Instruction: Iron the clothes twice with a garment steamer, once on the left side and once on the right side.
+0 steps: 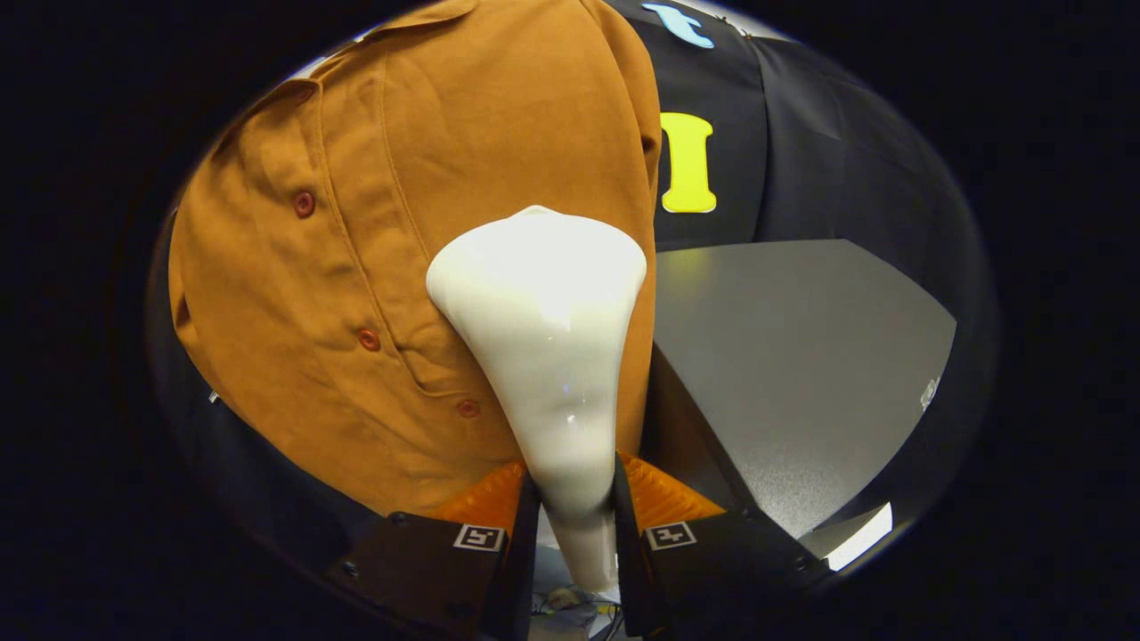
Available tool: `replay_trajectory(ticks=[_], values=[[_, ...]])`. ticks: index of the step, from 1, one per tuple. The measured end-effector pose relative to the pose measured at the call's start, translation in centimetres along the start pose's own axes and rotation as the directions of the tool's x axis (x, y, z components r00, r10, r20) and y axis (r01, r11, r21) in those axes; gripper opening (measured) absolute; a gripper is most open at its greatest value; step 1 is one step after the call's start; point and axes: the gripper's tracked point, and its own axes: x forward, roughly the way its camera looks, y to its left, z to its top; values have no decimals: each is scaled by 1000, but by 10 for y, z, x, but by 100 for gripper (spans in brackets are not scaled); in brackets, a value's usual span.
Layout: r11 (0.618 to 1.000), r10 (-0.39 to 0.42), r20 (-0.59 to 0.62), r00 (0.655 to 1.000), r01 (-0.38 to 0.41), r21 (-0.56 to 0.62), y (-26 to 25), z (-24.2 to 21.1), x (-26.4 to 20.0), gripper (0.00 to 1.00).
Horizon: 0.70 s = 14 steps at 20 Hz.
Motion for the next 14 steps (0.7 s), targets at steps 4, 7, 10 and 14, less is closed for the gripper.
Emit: replay_trajectory(ticks=[4,7,10,14], values=[[1000,-2,-68,998,2,3,-6,-22,7,43],[1000,2,-95,995,-2,7,-8,-33,12,43],[1000,3,-123,992,-2,10,-12,-45,13,43],[1000,7,-102,995,-5,14,-16,-45,2,43]])
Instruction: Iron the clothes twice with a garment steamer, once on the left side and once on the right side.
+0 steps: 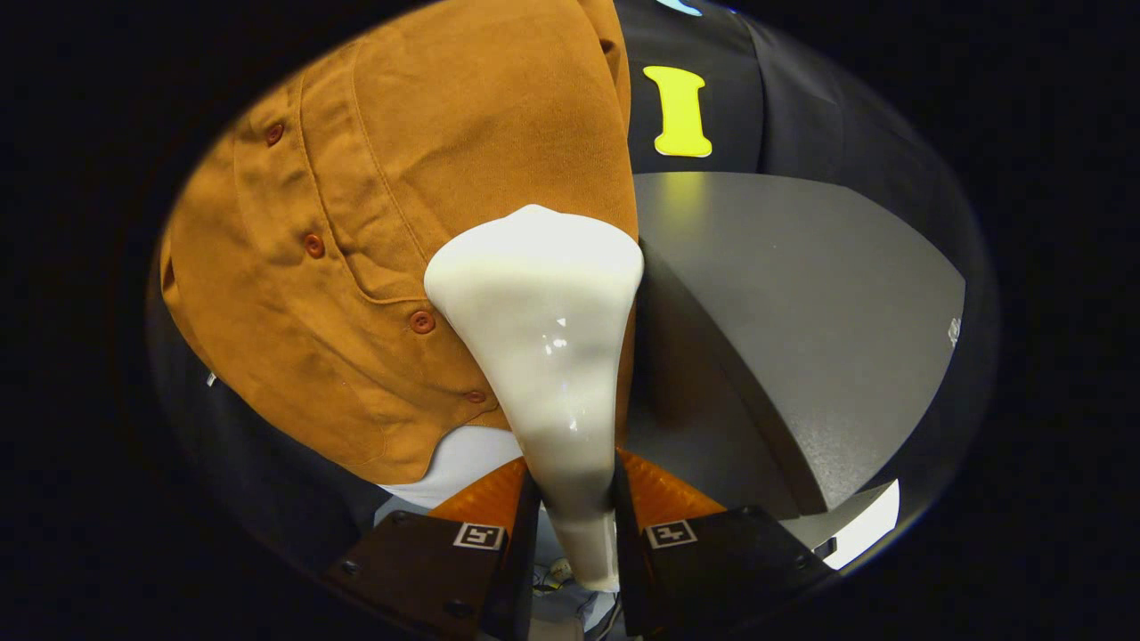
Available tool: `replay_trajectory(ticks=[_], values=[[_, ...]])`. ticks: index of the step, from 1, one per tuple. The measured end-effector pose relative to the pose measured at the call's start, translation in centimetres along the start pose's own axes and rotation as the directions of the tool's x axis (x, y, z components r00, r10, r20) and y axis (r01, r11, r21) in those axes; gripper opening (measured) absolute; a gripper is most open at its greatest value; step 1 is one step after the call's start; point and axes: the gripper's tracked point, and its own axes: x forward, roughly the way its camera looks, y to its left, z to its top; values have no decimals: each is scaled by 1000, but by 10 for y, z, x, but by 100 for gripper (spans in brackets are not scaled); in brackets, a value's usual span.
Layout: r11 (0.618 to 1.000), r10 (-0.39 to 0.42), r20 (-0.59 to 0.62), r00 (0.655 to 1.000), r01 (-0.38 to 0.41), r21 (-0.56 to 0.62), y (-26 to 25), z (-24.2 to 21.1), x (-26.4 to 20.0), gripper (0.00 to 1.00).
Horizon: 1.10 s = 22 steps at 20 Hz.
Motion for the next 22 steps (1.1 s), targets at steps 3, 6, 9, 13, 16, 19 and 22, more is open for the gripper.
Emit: replay_trajectory(ticks=[3,6,9,13,16,19,22], values=[[1000,-10,98,995,10,0,0,27,-24,43],[1000,3,213,977,-3,0,6,66,-54,43],[999,33,345,938,-27,-23,25,103,-93,43],[995,90,498,863,-62,-74,54,143,-144,42],[989,138,558,818,-85,-120,79,156,-169,42],[978,200,576,792,-131,-160,109,159,-181,42],[966,254,569,782,-170,-197,141,154,-187,42]])
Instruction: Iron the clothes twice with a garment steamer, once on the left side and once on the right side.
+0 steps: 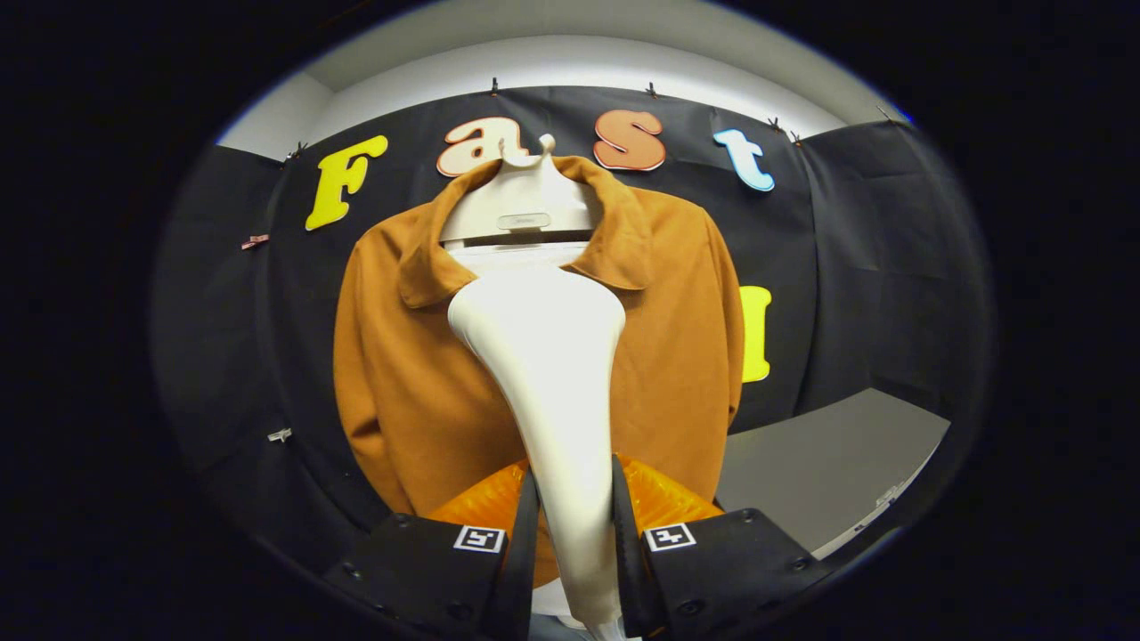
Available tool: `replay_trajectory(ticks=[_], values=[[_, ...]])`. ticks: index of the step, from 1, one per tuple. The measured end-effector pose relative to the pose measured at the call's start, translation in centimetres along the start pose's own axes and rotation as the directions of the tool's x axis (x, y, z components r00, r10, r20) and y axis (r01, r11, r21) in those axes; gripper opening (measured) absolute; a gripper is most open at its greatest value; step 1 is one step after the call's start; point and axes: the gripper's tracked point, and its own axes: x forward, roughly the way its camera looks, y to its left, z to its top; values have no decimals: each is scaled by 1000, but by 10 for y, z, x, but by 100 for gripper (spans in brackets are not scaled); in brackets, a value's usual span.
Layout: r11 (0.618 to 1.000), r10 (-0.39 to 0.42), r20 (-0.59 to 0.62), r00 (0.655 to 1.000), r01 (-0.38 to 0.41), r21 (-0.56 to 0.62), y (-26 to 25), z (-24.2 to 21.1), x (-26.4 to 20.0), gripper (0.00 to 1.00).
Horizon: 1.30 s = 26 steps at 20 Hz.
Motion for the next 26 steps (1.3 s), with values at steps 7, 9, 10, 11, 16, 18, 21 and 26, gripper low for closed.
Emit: replay_trajectory(ticks=[7,9,10,11,16,18,21,26], values=[[997,72,-23,997,-73,-23,41,-9,2,42],[997,74,-41,996,-75,-22,45,-14,3,42],[997,72,-49,996,-73,-23,47,-17,5,42],[997,71,-58,996,-72,-24,48,-19,6,42],[998,62,-99,993,-64,-17,52,-32,15,42],[998,59,-132,989,-62,-15,53,-42,23,42],[998,56,-193,980,-61,-22,55,-63,35,42],[998,56,-291,955,-64,-17,58,-99,54,42]])
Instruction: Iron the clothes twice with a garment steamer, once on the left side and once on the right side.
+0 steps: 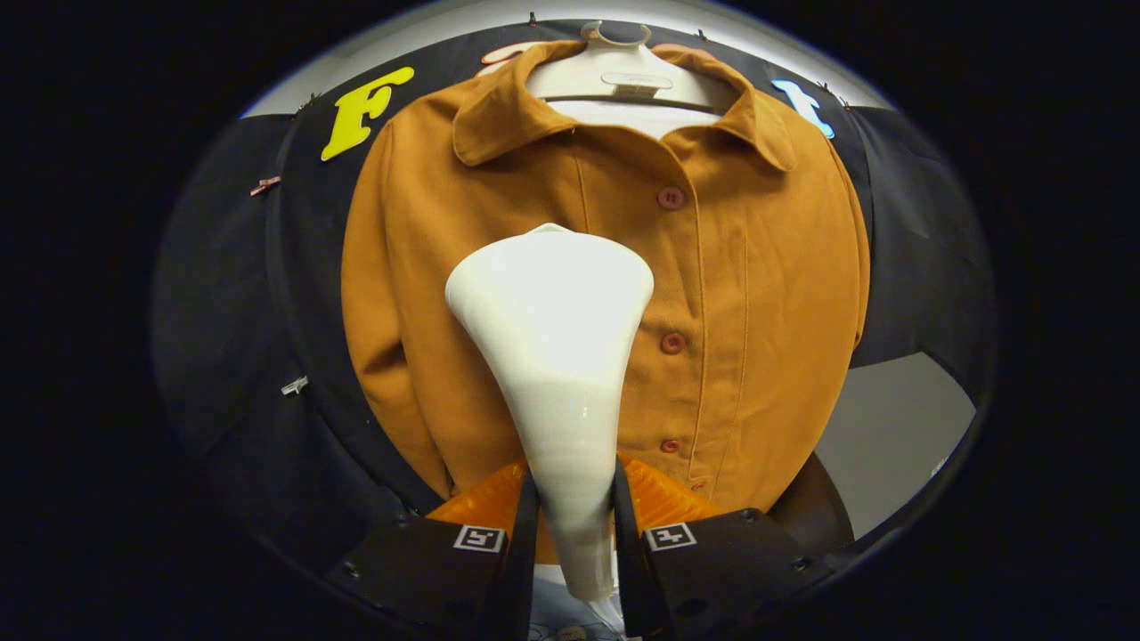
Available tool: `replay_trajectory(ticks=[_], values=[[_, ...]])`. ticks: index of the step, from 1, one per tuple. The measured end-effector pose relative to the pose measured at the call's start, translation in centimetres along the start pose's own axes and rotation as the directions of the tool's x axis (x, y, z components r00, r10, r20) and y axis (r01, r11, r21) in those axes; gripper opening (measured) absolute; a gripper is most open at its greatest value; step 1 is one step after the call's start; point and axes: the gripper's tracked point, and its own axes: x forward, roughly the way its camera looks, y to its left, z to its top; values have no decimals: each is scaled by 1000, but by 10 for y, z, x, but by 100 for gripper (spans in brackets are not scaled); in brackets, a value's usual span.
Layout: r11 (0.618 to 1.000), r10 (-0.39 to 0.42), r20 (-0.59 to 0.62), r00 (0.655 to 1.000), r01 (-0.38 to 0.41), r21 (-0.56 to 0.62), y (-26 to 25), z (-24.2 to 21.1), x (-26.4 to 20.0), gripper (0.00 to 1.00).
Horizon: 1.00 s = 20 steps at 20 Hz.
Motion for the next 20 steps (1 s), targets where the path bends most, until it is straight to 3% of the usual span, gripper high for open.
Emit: replay_trajectory(ticks=[11,20], values=[[1000,15,-151,988,-13,14,2,-54,25,43],[999,18,-286,958,-3,55,-2,-108,28,43]])
